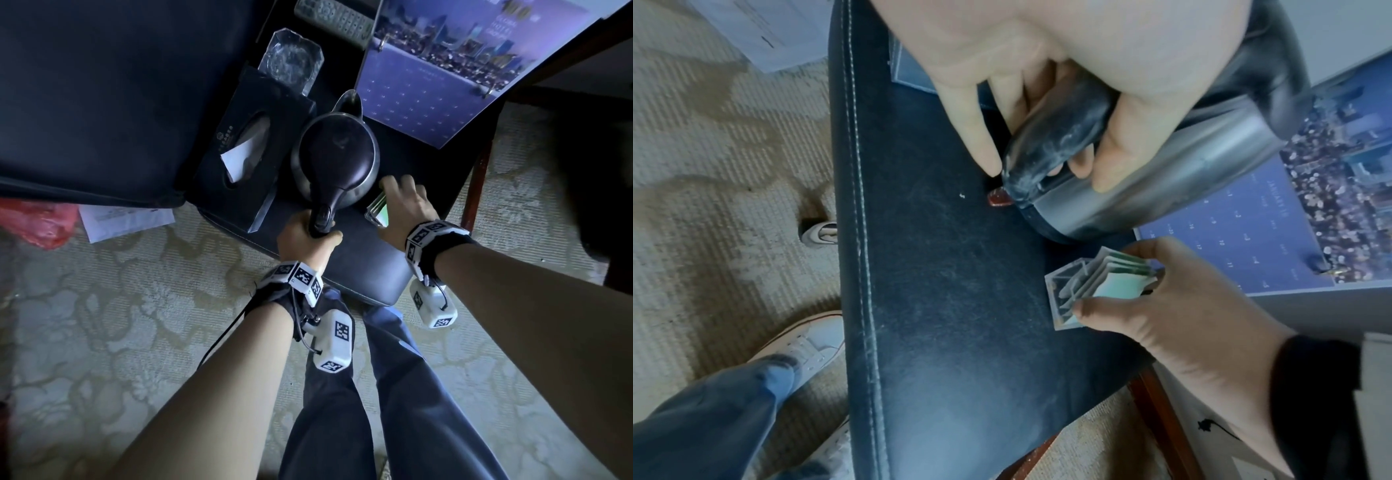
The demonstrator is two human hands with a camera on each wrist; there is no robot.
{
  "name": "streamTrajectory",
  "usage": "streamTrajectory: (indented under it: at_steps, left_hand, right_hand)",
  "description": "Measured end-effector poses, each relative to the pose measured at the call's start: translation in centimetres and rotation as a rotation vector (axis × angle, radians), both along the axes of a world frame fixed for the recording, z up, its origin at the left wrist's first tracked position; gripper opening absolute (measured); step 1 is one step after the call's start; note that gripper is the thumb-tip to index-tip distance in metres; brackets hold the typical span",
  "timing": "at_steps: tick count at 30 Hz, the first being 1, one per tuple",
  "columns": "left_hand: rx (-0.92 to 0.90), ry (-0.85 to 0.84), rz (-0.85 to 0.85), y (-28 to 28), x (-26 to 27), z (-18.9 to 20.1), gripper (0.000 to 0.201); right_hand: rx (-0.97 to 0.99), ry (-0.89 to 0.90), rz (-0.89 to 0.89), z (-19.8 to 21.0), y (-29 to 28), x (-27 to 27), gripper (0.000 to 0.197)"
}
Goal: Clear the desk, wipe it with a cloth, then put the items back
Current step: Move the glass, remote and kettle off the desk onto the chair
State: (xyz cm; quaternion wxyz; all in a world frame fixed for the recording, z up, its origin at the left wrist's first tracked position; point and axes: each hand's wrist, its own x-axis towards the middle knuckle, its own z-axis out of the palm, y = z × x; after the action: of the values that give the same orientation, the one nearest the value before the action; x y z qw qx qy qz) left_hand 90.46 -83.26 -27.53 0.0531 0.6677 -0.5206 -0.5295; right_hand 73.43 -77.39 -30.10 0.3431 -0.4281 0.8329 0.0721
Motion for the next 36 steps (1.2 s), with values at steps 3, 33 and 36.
streamTrajectory:
  at_steps: [3, 33, 36]
  left_hand:
    - [-0.005, 0.006, 0.012, 0.0, -0.1, -0.5, 0.022]
    - [0.103, -0.421, -0.841, 2.6, -0.2, 9.3, 0.025]
    - [0.048, -0.338, -0.944, 4.0, -4.4, 13.8, 0.013]
  right_hand:
    - [-0.041, -0.006, -0.022, -0.4, 0.7, -0.1, 0.082]
    - [0.072, -0.221, -0.268, 12.5, 10.3, 1.1, 0.036]
    - [0.021, -0.223, -0.328, 16.9, 12.8, 0.7, 0.034]
